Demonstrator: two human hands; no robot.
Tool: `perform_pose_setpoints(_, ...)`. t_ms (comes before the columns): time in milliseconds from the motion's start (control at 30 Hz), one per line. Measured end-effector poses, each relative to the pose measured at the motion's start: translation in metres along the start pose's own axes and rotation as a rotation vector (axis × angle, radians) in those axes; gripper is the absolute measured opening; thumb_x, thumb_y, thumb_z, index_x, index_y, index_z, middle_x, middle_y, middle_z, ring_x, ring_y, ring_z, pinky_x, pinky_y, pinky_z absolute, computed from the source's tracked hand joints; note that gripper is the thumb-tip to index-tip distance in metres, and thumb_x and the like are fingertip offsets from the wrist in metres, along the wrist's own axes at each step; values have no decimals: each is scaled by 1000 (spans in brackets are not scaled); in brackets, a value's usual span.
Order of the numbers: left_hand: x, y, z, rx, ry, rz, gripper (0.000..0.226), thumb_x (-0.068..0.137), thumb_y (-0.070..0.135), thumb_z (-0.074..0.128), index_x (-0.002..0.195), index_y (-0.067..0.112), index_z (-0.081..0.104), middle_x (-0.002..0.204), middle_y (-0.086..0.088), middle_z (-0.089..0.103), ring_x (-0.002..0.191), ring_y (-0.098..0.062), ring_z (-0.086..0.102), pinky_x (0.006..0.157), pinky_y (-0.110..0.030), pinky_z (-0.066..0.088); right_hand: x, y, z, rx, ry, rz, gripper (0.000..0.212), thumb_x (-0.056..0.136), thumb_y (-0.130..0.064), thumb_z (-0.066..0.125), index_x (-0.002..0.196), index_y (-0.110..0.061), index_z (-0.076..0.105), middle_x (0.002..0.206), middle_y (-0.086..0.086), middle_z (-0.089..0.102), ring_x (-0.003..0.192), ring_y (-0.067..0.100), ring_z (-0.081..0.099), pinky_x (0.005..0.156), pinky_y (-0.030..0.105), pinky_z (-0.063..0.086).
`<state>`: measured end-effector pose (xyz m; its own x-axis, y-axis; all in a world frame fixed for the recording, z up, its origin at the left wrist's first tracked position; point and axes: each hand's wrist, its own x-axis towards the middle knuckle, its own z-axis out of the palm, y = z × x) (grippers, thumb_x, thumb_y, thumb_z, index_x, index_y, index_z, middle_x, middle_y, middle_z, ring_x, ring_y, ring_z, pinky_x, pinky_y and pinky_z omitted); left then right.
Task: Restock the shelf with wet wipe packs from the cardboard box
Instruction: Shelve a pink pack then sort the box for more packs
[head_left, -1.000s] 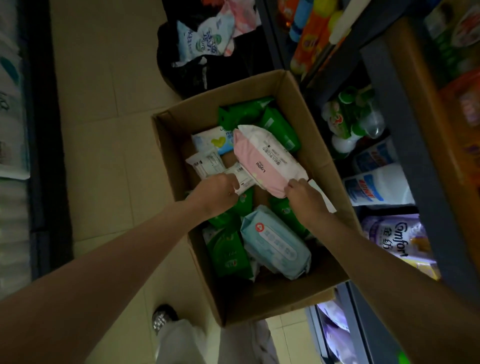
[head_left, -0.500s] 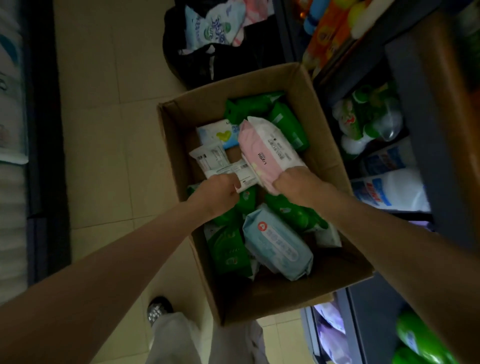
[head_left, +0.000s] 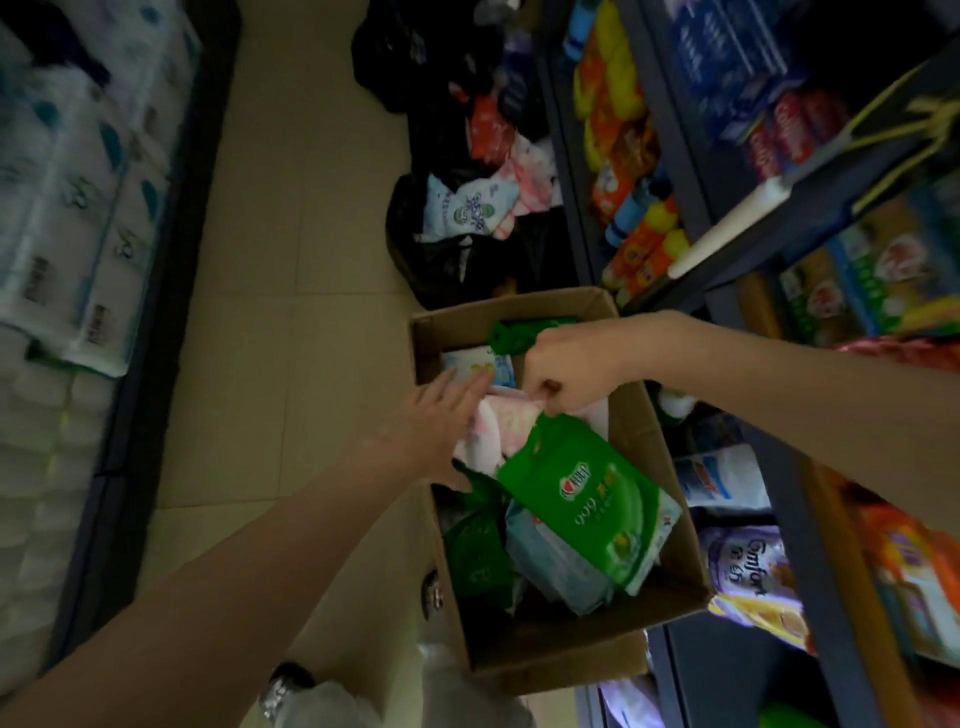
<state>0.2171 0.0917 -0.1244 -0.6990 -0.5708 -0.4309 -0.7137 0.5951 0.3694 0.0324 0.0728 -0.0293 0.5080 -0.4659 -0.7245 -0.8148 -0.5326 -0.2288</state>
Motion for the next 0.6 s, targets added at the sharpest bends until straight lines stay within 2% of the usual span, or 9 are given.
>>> perform_pose_setpoints(67, -3, 2, 4, -74, 226, 73, 114, 50, 48, 83, 142, 16, 24, 142, -10, 42, 131, -29, 42, 105, -37, 34, -15, -12, -21, -42, 30, -24, 42, 84, -13, 57, 52, -17, 30, 52, -2, 32, 48, 10, 29, 50, 23, 24)
perform_pose_setpoints(133, -1, 5, -2, -70, 437, 144, 95, 41, 43, 84, 120, 16, 40, 110, -8, 61, 102, -29, 61, 88, -32, 42, -32, -13, -32, -25, 68, -14, 43, 85, -12, 57, 53, -17, 29, 52, -3, 30, 47, 10, 28, 50, 18, 28)
perform_pose_setpoints(200, 4, 7, -24, 60, 531, 205, 81, 38, 44, 80, 105, 12, 47, 93, -7, 61, 88, -26, 60, 79, -31, 40, -46, -3, -36, 3, 89, 53, 41, 84, -10, 55, 53, -18, 30, 51, -5, 31, 47, 11, 29, 48, 16, 28)
perform_pose_setpoints(300, 9, 12, -58, 270, 571, 290, 77, 37, 47, 74, 98, 11, 47, 89, -7, 59, 86, -23, 46, 77, -32, 32, -66, 11, -33, 40, 25, 212, 30, 83, -15, 60, 60, -20, 42, 59, -8, 41, 60, 13, 42, 49, 17, 28)
perform_pose_setpoints(367, 6, 15, -77, 334, 559, 290, 79, 37, 50, 76, 99, 10, 48, 90, -7, 59, 86, -21, 41, 78, -33, 30, -78, 15, -37, 98, 28, 299, 16, 83, -29, 65, 85, -17, 55, 82, -5, 53, 83, 17, 51, 62, 24, 41)
perform_pose_setpoints(400, 0, 16, -86, 351, 545, 260, 81, 36, 53, 77, 100, 10, 51, 90, -6, 59, 86, -22, 43, 79, -33, 31, -83, 14, -42, 145, 64, 327, 35, 81, -38, 67, 104, -15, 54, 100, -1, 54, 96, 18, 51, 74, 28, 46)
perform_pose_setpoints(467, -14, 16, -108, 330, 519, 185, 84, 38, 53, 80, 104, 8, 54, 96, -7, 58, 89, -26, 52, 81, -33, 36, -89, 4, -54, 278, 189, 349, 78, 76, -50, 68, 137, -18, 32, 133, 4, 40, 120, 20, 41, 97, 33, 41)
perform_pose_setpoints(533, -31, 16, -133, 279, 499, 128, 83, 52, 48, 80, 117, 7, 48, 112, -7, 52, 103, -28, 49, 88, -34, 35, -87, -20, -64, 317, 291, 338, 107, 69, -56, 71, 147, -24, 6, 149, 2, 19, 135, 24, 22, 110, 40, 28)
perform_pose_setpoints(600, -50, 12, -157, 244, 498, 59, 83, 62, 49, 75, 126, 11, 39, 122, -3, 43, 113, -24, 40, 93, -32, 29, -73, -48, -68, 105, 412, 372, 118, 65, -58, 72, 148, -24, -4, 151, 3, 12, 137, 29, 15, 111, 46, 20)
